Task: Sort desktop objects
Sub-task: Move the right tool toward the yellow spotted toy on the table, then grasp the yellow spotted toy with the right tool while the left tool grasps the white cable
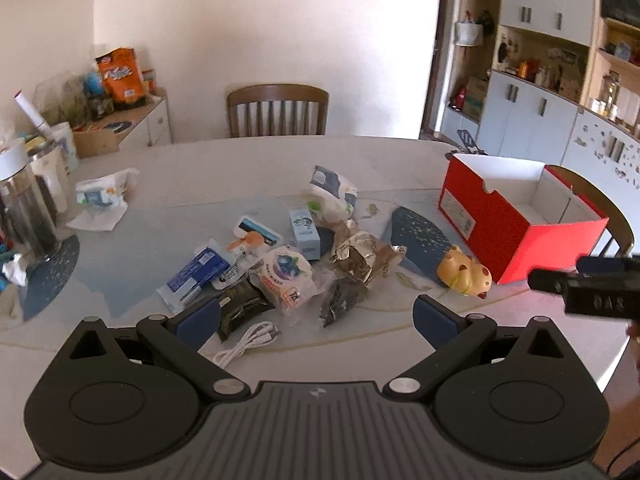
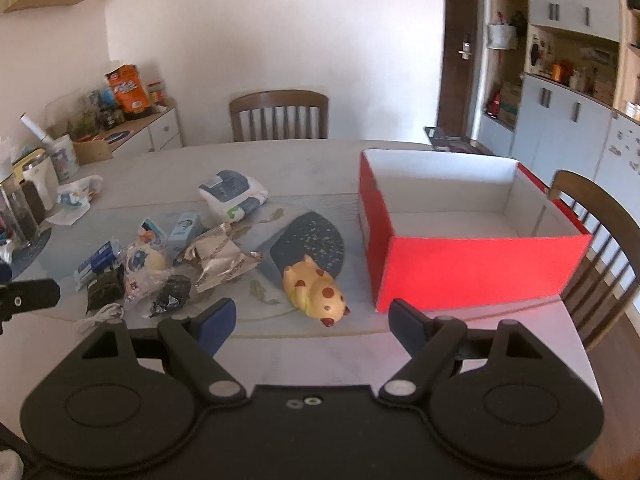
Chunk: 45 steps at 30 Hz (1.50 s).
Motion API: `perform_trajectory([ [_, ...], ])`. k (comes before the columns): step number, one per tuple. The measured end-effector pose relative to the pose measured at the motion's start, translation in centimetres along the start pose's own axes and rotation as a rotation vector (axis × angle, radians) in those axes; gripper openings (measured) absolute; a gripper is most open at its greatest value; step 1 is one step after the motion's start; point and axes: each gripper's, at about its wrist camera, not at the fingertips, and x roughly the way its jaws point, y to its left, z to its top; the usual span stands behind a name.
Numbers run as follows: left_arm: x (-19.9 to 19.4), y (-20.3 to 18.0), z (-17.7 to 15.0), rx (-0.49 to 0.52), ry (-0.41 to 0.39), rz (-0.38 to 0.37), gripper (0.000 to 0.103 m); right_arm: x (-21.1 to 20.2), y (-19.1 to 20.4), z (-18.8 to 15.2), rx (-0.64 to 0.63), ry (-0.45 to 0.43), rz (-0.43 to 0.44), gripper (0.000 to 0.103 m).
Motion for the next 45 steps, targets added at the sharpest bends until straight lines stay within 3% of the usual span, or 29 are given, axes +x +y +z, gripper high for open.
perform_trajectory([
  [8, 3.7, 2.6, -0.7, 0.021, 0.025, -0.011, 0.103, 3.6, 0.4, 0.9, 0.006, 0.033, 0.02, 0.083],
  [27, 10.9, 7.8, -4.3, 0.014, 0.156, -0.045, 0.102, 11.8, 1.9, 1.1, -0.119, 0.082, -0.051, 0.082],
  [36, 12.2, 8.1, -4.9, 0.049, 0.183, -0.061, 0.087, 14.0, 1.6, 1.1, -0.116, 0.128, -0.064, 0.082],
  [45, 12.6, 7.8, -4.8, 0.096, 0.173, -0.078, 0.062, 14.9, 1.8, 1.2, -0.104, 0.152, -0.045, 0.081],
])
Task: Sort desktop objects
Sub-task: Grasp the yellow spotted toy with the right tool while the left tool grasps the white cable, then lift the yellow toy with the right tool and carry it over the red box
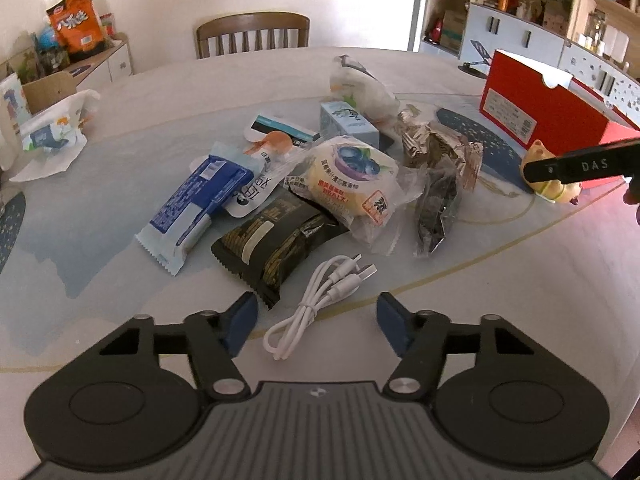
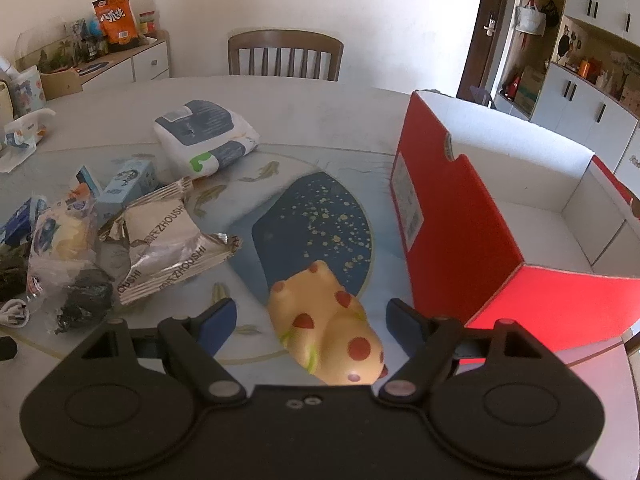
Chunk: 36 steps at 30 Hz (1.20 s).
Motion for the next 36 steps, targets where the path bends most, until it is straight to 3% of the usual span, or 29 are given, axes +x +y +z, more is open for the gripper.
perform_trajectory([
  [6, -0.2, -0.1, -0.1, 0.028, -0.005, -0.002, 0.042, 0.2, 0.4, 0.0, -0.002, 0.008, 0.006, 0.079],
  [14, -0.3, -0.4, -0.1, 0.042, -0.007, -0.026, 0.025, 0.0, 0.2, 0.0, 0.003, 0.01, -0.013, 0.058],
  [20, -0.6, -0.2, -0.3, 0.029, -0.006, -0.041, 0.012, -0.3, -0.2, 0.0, 0.02, 0.009, -0.021, 0.052],
  [36, -2.4, 0.5, -0.5, -0.031, -0.028, -0.073, 0.011, -3.1, -0.2, 0.2, 0.069, 0.002, 0.02, 0.05],
])
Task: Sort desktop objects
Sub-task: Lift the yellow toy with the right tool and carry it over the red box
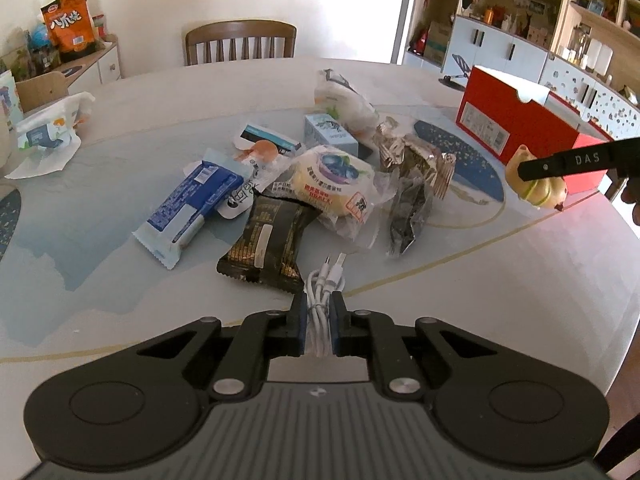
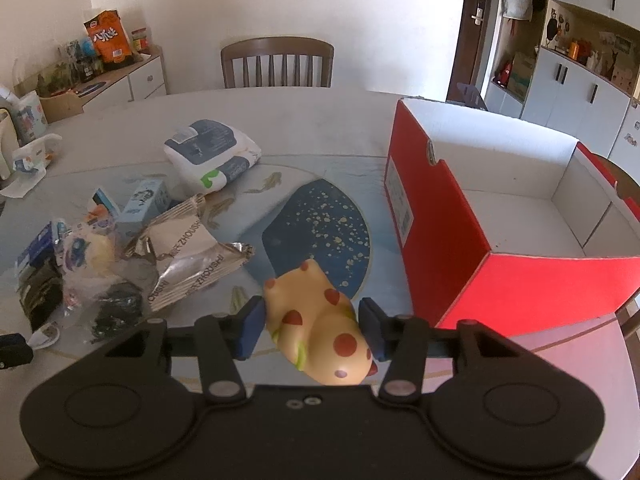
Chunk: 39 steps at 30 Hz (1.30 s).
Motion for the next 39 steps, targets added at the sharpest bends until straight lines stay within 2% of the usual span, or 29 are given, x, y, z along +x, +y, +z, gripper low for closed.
perform_trajectory([
  [14, -2.3, 0.1, 1.6, -0.025, -0.06, -0.037, 0.01, -2.9, 0.4, 0.8, 0.051, 0.001, 0.049, 0.05],
  [25, -0.8, 0.1, 1.0, -0.003, -0.018, -0.048, 0.012, -3.4, 0.8, 0.5, 0.067, 0.003, 0.062, 0.05],
  [27, -0.2, 0.1, 0.9, 0.004, 0.001, -0.034, 0.02, -3.4, 0.9, 0.3, 0.069, 0.009, 0.06, 0.05],
  [28, 0.0, 0.1, 0.9, 0.011, 0.009, -0.029, 0.028, -3.4, 0.9, 0.2, 0.07, 0.011, 0.061, 0.05],
  [29, 0.3, 0.1, 0.8, 0.018, 0.013, -0.024, 0.045, -3.4, 1.0, 0.1, 0.071, 0.014, 0.061, 0.05],
  [31, 0.7, -0.1, 0.5, 0.036, 0.01, 0.005, 0.072, -3.4, 1.0, -0.1, 0.073, 0.016, 0.058, 0.05],
  [39, 1.8, 0.0, 0.1, 0.052, 0.041, 0.007, 0.073, -3.5, 1.0, -0.4, 0.079, 0.024, 0.054, 0.05],
])
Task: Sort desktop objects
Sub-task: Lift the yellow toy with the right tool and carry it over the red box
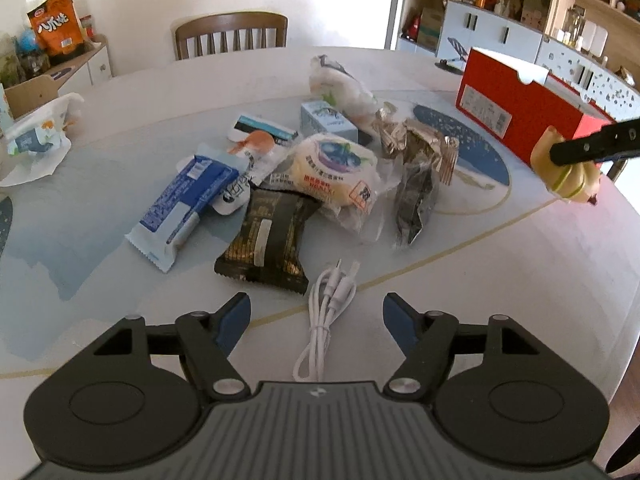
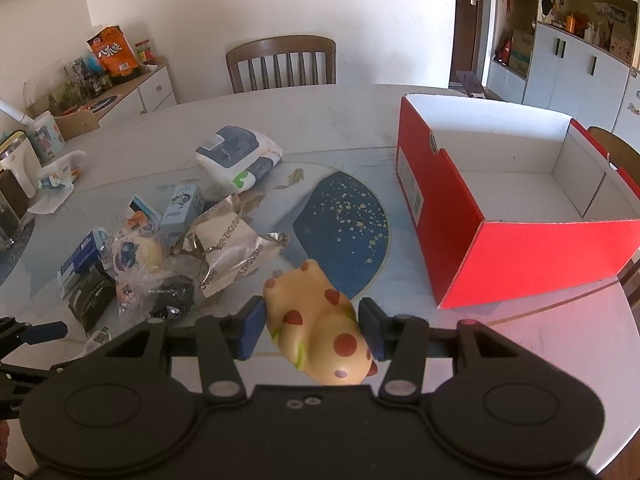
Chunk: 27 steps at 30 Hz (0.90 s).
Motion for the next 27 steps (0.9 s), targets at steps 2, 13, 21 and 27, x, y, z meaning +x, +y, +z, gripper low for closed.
perform_trajectory([
  [2, 0.1, -0.1, -0.2, 0.004, 0.009, -0.001, 0.07, 0.0, 0.0, 0.0, 0.0, -0.001, 0.0, 0.05],
  [13, -0.4, 0.1, -0.3, 0.02, -0.012, 0.014, 0.016, -0.1, 0.3, 0.2, -0.002, -0.002, 0.001, 0.05],
  [21, -1.9, 0.9, 0.6, -0.009, -0.056, -0.039, 0.016, -0.4, 0.9, 0.8, -0.007, -0.008, 0.002, 0.05],
  [27, -3.7, 1.2, 1.8, -0.017, -0.099, -0.086, 0.015, -0.9, 1.5, 1.3, -0.009, -0.015, 0.004, 0.05],
])
